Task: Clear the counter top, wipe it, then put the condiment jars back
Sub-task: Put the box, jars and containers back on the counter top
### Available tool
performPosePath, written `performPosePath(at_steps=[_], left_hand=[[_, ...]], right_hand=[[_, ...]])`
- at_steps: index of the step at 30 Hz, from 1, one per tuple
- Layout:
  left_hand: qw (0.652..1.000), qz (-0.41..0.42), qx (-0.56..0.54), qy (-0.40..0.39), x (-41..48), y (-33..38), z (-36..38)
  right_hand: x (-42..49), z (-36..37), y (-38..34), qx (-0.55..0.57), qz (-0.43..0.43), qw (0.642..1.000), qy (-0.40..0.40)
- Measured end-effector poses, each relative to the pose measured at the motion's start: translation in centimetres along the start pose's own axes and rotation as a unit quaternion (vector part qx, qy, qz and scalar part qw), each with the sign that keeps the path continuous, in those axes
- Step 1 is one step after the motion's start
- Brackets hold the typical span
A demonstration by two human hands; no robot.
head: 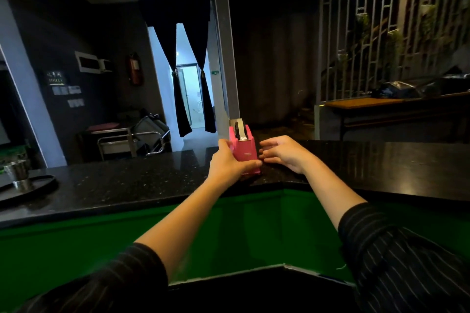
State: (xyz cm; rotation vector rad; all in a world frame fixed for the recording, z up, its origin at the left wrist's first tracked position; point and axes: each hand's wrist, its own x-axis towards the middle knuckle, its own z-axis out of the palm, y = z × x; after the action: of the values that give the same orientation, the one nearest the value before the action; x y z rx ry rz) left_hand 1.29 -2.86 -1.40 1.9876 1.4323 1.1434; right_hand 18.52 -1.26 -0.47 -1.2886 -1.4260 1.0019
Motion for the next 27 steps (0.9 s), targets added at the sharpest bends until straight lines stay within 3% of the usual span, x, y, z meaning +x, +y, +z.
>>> performPosePath(at_steps=[3,5,13,27], left_hand=[[0.992,-0.035,-0.028,-0.117,1.4,-0.6,-1.1],[0.989,-0.03,-0.032,-0.139,2.3,-0.5,-0.9],[0.997,0.012,0.027,-0.066,3.9,1.0,4.3],[0.997,0.004,0.015,-0.082,3.9,0.8,4.6]], right_hand=[[-0.2,-0.1,0.0,-0.014,-0.006,1.0,-0.003],[0.1,0.0,0.1,-0.019,-0.022,1.0,-0.012],[1.2,-0.8,1.0,-0.029,-0.015,0.996,0.085],[1.0,-0.9,1.0,-0.029,-0.005,0.995,0.092]])
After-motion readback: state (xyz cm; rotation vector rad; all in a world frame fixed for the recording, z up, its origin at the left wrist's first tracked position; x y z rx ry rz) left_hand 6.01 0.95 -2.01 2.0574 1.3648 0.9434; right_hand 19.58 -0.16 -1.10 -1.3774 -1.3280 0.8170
